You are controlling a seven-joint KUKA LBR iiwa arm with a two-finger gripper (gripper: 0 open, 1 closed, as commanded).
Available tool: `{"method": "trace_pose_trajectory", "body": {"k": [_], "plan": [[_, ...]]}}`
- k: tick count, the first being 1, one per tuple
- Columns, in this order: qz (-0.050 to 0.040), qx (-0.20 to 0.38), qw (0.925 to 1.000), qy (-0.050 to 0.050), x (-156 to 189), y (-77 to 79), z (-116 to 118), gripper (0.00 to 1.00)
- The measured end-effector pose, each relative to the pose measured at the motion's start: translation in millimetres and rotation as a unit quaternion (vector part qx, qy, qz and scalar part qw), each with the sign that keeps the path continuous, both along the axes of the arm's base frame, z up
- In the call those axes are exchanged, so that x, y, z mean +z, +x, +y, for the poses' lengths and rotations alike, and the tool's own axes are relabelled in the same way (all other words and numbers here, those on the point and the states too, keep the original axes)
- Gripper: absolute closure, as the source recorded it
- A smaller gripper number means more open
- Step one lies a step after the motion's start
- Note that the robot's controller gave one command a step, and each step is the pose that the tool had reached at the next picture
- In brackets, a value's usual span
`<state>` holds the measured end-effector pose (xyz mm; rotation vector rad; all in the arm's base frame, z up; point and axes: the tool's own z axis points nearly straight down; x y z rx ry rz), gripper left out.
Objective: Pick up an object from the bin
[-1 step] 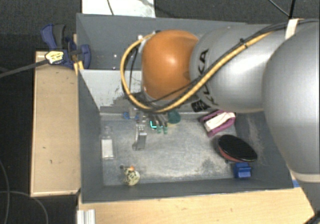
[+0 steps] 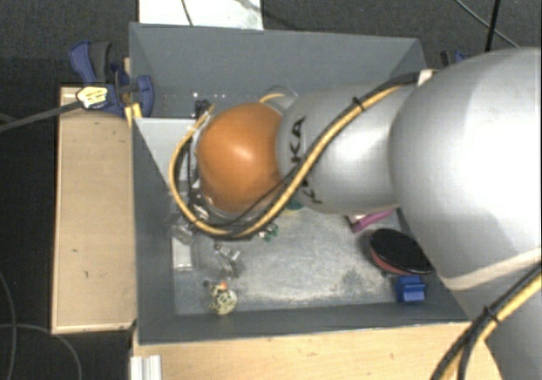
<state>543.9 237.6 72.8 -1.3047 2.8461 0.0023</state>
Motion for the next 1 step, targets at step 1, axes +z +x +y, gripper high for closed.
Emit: {"method": "trace_pose_trajectory", "body": {"k": [1], "plan": [[0.0039, 0.214, 0.9769, -0.003, 27.8, -65.5, -22.1, 0.00]]}}
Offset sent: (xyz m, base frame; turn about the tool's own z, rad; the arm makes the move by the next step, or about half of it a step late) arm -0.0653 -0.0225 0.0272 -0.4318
